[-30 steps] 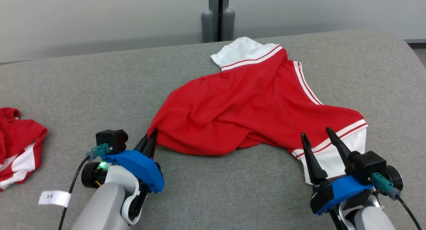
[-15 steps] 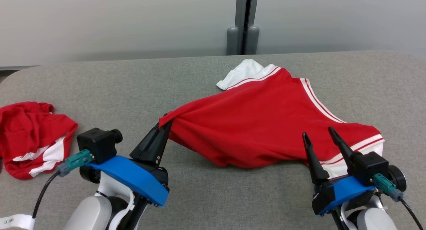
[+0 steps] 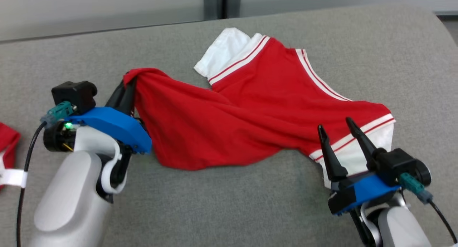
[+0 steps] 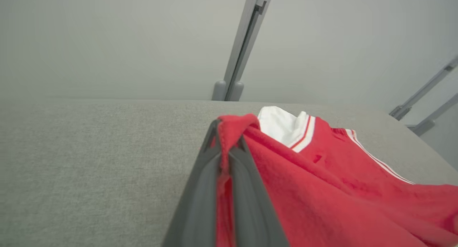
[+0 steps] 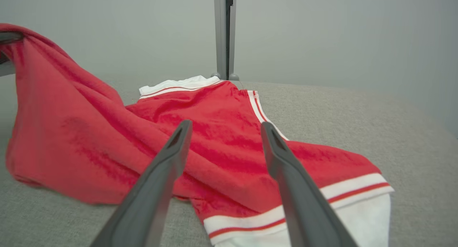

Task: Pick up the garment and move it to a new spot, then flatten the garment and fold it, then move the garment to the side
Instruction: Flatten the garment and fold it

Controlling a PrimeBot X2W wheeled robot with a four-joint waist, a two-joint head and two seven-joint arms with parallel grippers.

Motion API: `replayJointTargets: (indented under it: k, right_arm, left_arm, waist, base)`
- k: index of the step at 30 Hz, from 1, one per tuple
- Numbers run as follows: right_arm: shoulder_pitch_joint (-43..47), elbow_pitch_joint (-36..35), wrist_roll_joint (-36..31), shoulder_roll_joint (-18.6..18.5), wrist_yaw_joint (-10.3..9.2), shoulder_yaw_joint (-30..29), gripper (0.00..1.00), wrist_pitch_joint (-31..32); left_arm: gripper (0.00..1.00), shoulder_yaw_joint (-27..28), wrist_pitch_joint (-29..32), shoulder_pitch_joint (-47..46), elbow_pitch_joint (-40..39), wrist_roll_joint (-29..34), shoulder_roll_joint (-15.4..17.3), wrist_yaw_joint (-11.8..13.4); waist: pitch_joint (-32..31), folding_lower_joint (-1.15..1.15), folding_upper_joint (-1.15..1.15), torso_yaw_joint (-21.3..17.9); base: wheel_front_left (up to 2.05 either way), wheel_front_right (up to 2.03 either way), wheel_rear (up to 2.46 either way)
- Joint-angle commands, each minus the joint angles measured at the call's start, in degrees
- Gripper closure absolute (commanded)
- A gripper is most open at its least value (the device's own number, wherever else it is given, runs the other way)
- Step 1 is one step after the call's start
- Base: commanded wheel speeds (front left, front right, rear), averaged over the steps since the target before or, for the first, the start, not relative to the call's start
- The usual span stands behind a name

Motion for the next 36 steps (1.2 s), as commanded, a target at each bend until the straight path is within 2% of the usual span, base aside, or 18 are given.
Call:
replayJointTargets:
  k: [1, 8, 11, 12, 13, 14, 15, 20, 29, 36]
  right_arm:
    - [-1.89, -0.28, 0.26, -0.13, 0.02, 0.58, 0.0, -0.6]
    - [-4.56, 0.35, 0.45, -0.13, 0.02, 1.96, 0.0, -1.71]
    - [-5.19, 0.67, 0.55, -0.13, 0.02, 2.21, 0.0, -1.81]
    - [-5.5, 1.0, 0.67, -0.13, 0.02, 2.3, 0.0, -2.01]
    - [-5.5, 1.0, 0.67, -0.13, 0.02, 2.3, 0.0, -2.01]
    - [-5.65, 1.21, 0.7, -0.13, 0.02, 2.35, 0.0, -2.06]
    - [-5.88, 1.4, 0.68, -0.13, 0.02, 2.5, 0.0, -2.05]
    - [-6.29, 2.18, 0.89, -0.14, 0.02, 2.47, 0.0, -2.1]
    - [-4.58, 2.64, 0.64, -0.14, 0.02, 1.44, 0.0, -1.65]
    - [-2.33, 2.63, 1.3, -0.13, 0.02, 0.86, 0.0, -1.41]
  left_arm:
    - [1.0, 0.64, -2.32, -3.66, 5.05, 1.86, 0.23, 0.8]
    - [1.0, 1.07, -8.58, -12.7, 17.68, 7.05, 2.2, 3.29]
    - [1.0, 0.81, -9.97, -14.65, 20.24, 8.04, 2.46, 3.65]
    - [0.95, 0.48, -11.59, -16.39, 22.04, 8.67, 2.47, 3.05]
    - [0.95, 0.48, -11.59, -16.39, 22.04, 8.67, 2.47, 3.05]
    - [0.27, 0.36, -11.91, -16.79, 23.11, 8.28, 2.01, 2.47]
    - [0.0, 0.18, -12.11, -17.17, 24.23, 8.22, 1.79, 1.89]
    - [0.0, -0.7, -14.61, -17.62, 28.24, 7.14, -0.29, -0.4]
    - [0.0, -1.89, -17.56, -8.91, 29.86, 4.21, -5.21, -2.48]
    - [0.0, -4.65, -9.83, 0.81, 24.27, 0.72, -7.98, -3.92]
  waist:
    - [1.94, 0.0, 0.0, -1.15]
    - [5.54, 0.0, 0.0, -3.62]
    - [5.93, 0.0, 0.0, -3.89]
    - [6.17, 0.0, 0.0, -3.87]
    - [6.17, 0.0, 0.0, -3.87]
    - [6.24, 0.0, 0.0, -3.79]
    - [6.27, 0.0, 0.0, -3.71]
    - [5.44, 0.0, 0.0, -2.56]
    - [0.77, 0.0, 0.0, 0.26]
    - [-2.32, 0.0, 0.0, 0.86]
  base:
    - [0.0, 0.0, 0.0]
    - [0.0, 0.0, 0.0]
    - [0.0, 0.0, 0.0]
    - [0.0, 0.0, 0.0]
    - [0.0, 0.0, 0.0]
    - [0.0, 0.0, 0.0]
    - [0.0, 0.0, 0.0]
    - [0.0, 0.0, 0.0]
    - [0.0, 0.0, 0.0]
    - [0.0, 0.0, 0.0]
